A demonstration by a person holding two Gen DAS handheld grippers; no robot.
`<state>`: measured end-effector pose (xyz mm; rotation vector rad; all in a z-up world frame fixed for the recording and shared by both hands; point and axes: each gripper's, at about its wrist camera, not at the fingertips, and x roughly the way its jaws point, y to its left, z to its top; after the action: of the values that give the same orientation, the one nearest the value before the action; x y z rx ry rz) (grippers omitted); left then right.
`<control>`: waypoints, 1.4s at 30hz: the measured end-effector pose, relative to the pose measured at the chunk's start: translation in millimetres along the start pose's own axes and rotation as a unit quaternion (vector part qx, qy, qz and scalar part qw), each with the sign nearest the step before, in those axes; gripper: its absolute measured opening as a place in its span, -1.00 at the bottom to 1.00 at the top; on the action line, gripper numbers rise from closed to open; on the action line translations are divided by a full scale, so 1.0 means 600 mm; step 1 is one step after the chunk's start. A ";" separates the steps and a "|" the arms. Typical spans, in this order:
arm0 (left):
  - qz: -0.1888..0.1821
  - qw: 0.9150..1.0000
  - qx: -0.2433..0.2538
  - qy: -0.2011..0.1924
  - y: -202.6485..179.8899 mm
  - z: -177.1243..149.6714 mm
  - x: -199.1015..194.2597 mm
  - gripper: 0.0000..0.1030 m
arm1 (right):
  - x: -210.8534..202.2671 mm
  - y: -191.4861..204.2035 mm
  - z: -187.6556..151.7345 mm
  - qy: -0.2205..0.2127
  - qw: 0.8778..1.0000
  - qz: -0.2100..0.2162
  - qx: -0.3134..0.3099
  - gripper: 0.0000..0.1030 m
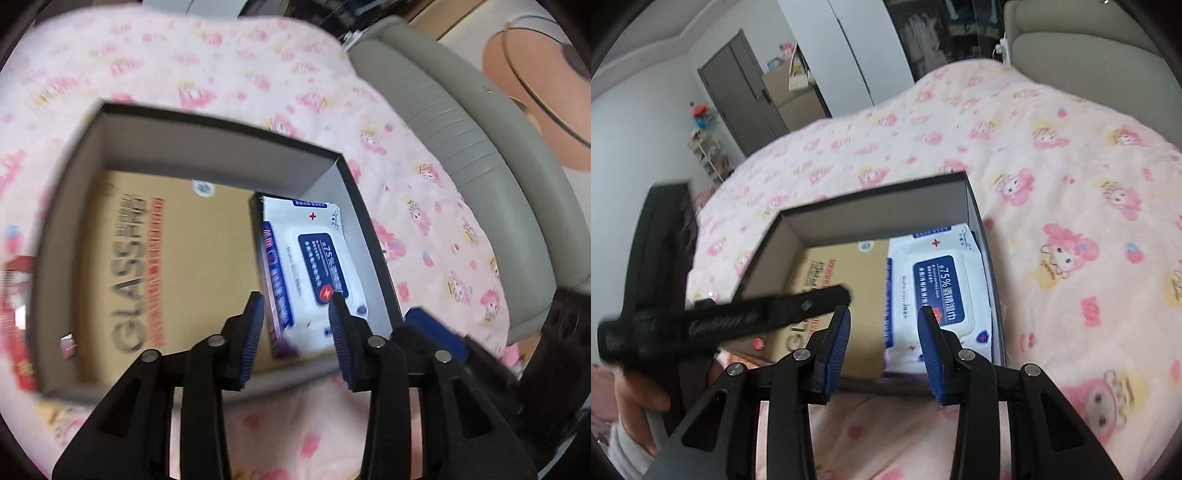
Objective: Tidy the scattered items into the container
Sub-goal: 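Open the left tool to release the wet-wipes pack in the box, then withdraw the left tool and move it toward the scattered items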
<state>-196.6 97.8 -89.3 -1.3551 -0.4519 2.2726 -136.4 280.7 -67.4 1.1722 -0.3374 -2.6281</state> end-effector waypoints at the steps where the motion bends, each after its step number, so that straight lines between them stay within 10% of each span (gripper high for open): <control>1: 0.009 1.000 0.010 -0.012 -0.002 -0.011 -0.024 -0.23 | -0.014 0.009 -0.004 -0.006 1.000 0.004 0.001 -0.35; 21: 0.132 0.986 0.039 -0.093 0.062 -0.185 -0.280 -0.23 | -0.076 0.212 -0.102 0.002 0.996 0.088 -0.030 -0.34; 42: 0.187 0.955 -0.209 -0.101 0.477 -0.273 -0.243 -0.20 | 0.155 0.386 -0.171 0.115 0.977 0.127 -0.124 -0.34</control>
<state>-52.1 -214.1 -198.9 -1.5138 -0.8469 2.7544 -90.1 21.8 -128.0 1.2388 -0.1026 -2.2145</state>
